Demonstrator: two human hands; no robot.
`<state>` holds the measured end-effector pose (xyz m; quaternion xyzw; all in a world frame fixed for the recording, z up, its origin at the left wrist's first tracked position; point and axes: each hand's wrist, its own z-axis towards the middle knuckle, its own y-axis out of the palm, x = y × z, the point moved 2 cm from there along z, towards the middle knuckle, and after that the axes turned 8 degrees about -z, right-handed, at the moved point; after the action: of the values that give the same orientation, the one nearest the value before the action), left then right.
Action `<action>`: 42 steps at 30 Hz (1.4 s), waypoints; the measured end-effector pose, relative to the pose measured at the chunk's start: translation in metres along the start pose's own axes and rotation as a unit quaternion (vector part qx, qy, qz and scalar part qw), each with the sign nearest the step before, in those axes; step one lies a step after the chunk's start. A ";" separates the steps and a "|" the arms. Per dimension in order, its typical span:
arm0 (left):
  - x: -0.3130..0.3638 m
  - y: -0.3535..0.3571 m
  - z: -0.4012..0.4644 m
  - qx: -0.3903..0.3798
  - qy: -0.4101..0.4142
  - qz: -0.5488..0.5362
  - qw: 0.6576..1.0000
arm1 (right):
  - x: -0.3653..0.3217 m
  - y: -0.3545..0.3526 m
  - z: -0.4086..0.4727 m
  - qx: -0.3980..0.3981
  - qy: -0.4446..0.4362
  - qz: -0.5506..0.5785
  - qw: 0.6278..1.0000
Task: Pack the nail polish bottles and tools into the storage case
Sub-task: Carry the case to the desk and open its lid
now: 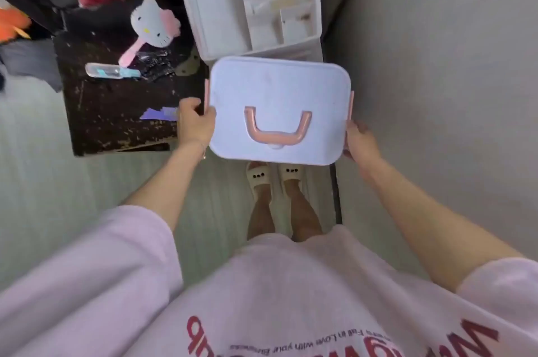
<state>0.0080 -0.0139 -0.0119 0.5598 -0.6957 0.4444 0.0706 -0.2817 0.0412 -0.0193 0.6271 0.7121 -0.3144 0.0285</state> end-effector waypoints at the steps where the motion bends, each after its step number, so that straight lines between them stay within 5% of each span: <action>1: 0.002 0.005 0.006 -0.002 0.002 -0.011 1.000 | -0.003 0.003 0.005 -0.006 -0.007 0.013 1.000; 11: -0.014 0.017 0.007 -0.047 -0.029 0.022 0.998 | 0.002 0.004 0.007 0.026 -0.009 0.000 1.000; 24: -0.118 -0.045 -0.161 0.008 -0.175 -0.165 0.971 | 0.058 -0.025 -0.105 -0.035 -0.051 -0.143 0.988; 31: -0.143 -0.077 -0.216 0.132 -0.201 -0.286 0.927 | -0.027 0.018 -0.107 -0.151 -0.223 -0.339 0.901; 42: -0.185 -0.046 -0.339 0.331 -0.295 -0.415 0.794 | -0.048 0.090 -0.138 -0.238 -0.298 -0.480 0.790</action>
<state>-0.0218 0.3562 0.1046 0.8881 -0.1936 0.3890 -0.1498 -0.1405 0.0671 0.0748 0.0529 0.9300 -0.2797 0.2327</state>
